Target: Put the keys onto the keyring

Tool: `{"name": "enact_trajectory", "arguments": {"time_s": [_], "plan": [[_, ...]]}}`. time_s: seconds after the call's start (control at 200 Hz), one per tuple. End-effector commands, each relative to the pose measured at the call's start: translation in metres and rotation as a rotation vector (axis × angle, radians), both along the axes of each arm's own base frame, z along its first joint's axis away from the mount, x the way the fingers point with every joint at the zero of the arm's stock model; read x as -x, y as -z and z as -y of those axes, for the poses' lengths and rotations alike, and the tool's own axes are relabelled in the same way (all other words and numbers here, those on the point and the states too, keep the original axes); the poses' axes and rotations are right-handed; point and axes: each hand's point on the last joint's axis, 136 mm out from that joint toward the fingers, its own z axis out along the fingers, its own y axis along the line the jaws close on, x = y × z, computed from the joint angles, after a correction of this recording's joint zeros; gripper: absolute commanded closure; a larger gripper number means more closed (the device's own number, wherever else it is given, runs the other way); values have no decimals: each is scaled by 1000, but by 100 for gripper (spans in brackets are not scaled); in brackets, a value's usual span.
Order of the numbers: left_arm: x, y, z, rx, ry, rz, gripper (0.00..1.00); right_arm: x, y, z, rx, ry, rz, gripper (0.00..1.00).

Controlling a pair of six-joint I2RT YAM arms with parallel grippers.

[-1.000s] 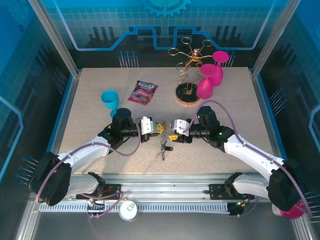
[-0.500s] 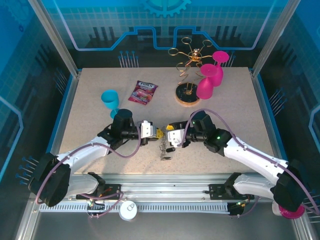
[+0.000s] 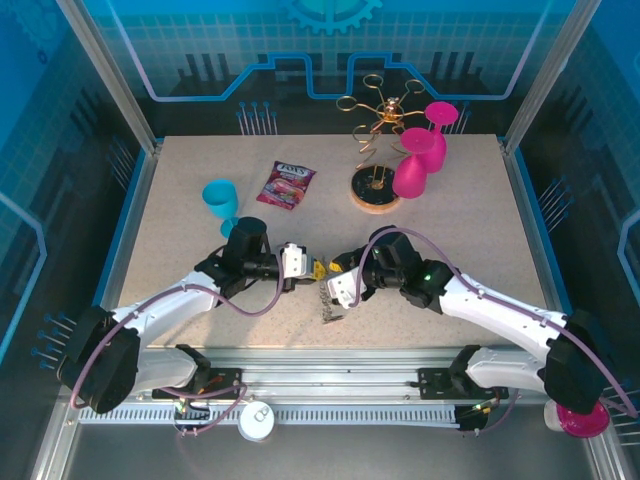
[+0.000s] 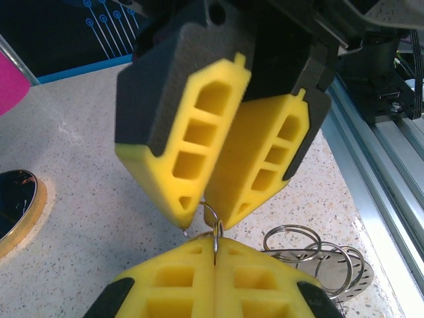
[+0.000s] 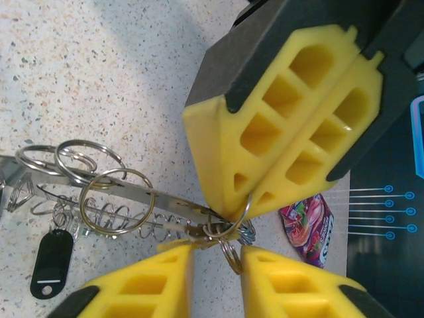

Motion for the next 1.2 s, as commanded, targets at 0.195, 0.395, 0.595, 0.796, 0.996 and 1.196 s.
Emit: {"name": "enact_trajectory", "arguments": {"time_s": [0.195, 0.395, 0.595, 0.796, 0.996, 1.196], "plan": [[3, -31, 6, 77, 40, 44, 100, -5, 0, 0, 30, 23, 60, 96], [-5, -47, 9, 188, -17, 13, 100, -11, 2, 1, -12, 114, 77, 100], [-18, -62, 9, 288, -96, -6, 100, -5, -2, -15, -130, 136, 45, 100], [-22, -68, 7, 332, -126, -21, 100, -10, -35, -16, -381, 207, -25, 57], [-16, -68, 1, 337, -87, -47, 100, -22, -61, 30, -590, 333, -255, 44], [-15, -74, -1, 371, -45, -68, 100, -7, -55, 30, -593, 310, -427, 40]]}}
